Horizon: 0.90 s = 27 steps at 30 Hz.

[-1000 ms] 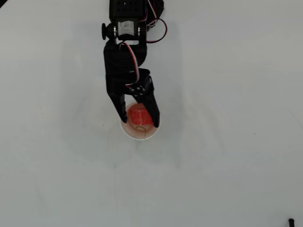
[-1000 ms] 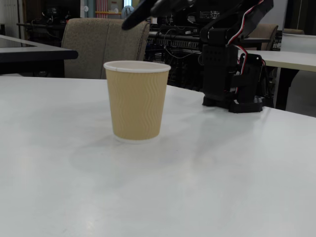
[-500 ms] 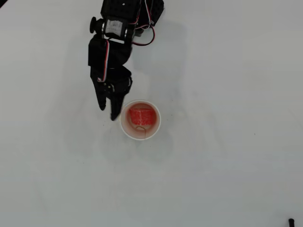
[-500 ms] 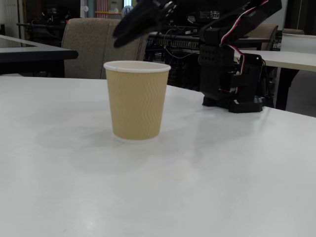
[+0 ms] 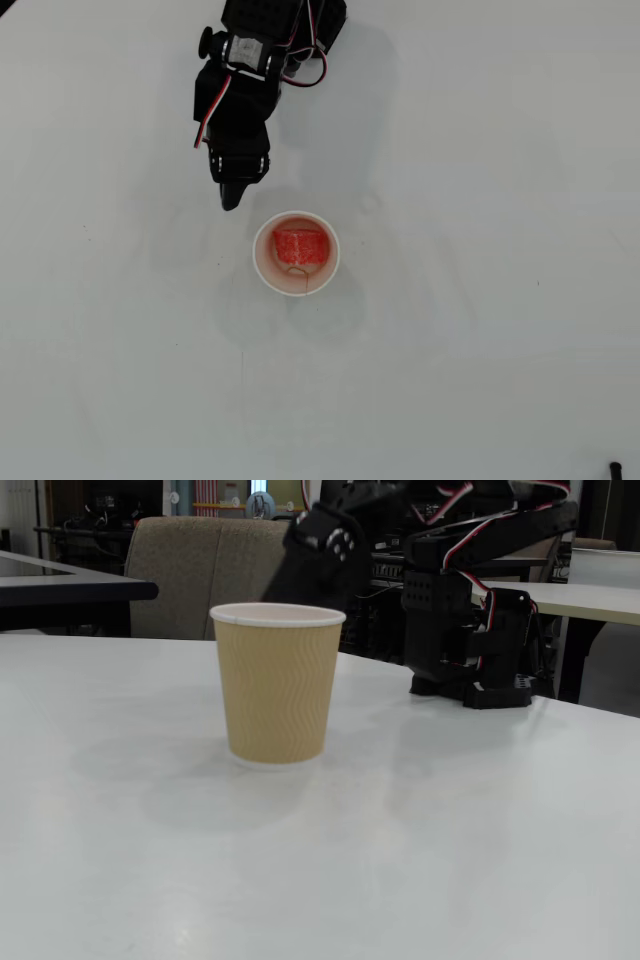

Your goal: Grasp a red cube and put it in the cup.

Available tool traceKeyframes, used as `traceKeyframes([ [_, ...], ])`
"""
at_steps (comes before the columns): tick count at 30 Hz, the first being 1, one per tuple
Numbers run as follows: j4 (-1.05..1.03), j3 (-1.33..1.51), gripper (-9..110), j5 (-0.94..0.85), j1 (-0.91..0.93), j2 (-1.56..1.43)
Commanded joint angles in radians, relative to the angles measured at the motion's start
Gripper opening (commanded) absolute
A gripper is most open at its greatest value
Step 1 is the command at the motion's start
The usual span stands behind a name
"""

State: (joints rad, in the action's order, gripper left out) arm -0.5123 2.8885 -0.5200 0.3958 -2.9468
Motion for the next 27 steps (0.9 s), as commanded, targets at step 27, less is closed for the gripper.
traceKeyframes([
  [27,-0.103,0.235,0,0.456,-0.272,-0.293],
])
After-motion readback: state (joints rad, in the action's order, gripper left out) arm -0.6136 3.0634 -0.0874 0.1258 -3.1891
